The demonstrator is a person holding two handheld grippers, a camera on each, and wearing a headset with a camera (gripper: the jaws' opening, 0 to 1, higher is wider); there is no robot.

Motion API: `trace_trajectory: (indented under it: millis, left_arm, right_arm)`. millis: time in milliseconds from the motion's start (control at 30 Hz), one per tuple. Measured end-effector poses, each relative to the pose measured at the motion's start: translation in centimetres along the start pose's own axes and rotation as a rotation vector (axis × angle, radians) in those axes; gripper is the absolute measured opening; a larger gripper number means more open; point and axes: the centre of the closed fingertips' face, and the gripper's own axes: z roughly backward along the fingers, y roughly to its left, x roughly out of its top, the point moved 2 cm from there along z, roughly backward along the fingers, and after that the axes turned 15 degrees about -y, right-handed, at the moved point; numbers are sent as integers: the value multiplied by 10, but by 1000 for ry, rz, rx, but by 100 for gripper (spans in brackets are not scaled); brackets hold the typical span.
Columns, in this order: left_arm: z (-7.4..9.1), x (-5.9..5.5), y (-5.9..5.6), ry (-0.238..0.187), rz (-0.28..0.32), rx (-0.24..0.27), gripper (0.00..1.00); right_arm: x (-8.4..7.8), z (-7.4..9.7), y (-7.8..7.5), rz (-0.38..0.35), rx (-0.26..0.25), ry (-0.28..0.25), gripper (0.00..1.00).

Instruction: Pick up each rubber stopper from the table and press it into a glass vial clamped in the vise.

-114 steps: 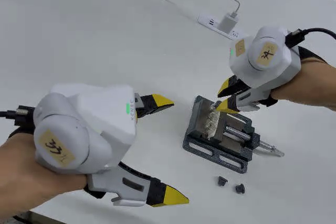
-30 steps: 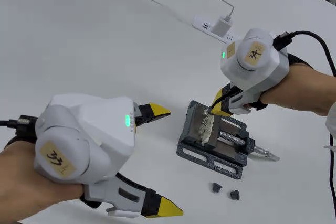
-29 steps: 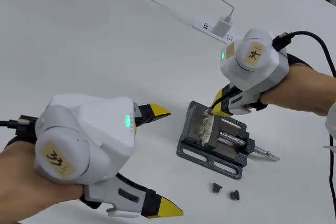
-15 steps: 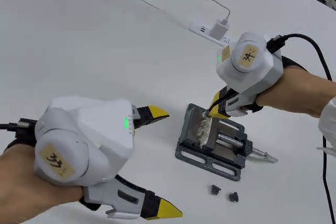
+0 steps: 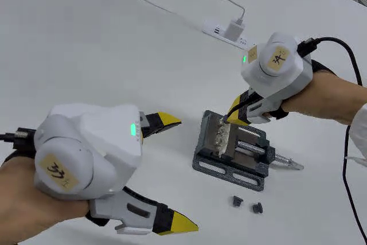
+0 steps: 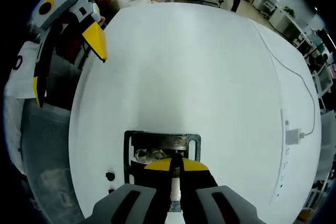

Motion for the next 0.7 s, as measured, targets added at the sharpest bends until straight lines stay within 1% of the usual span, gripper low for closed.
trace_trajectory:
  millis: [333,400,467,567,700]
  left_arm:
    - [4,2,-2,5,-2,12,87]
    - [5,4,-2,5,-4,14,87]
    - [6,4,-1,6,-5,17,87]
    - [7,5,-1,9,-7,19,87]
    - [7,6,-3,12,-11,17,87]
  right_arm:
    - [1,1,3,-19,-20,-36,0]
    - [1,2,3,-31,-33,-48,0]
    - [0,3,2,-38,-47,-57,2]
    - [-2,5,5,-43,-51,-58,5]
    - [-5,10,8,-57,-72,-78,6]
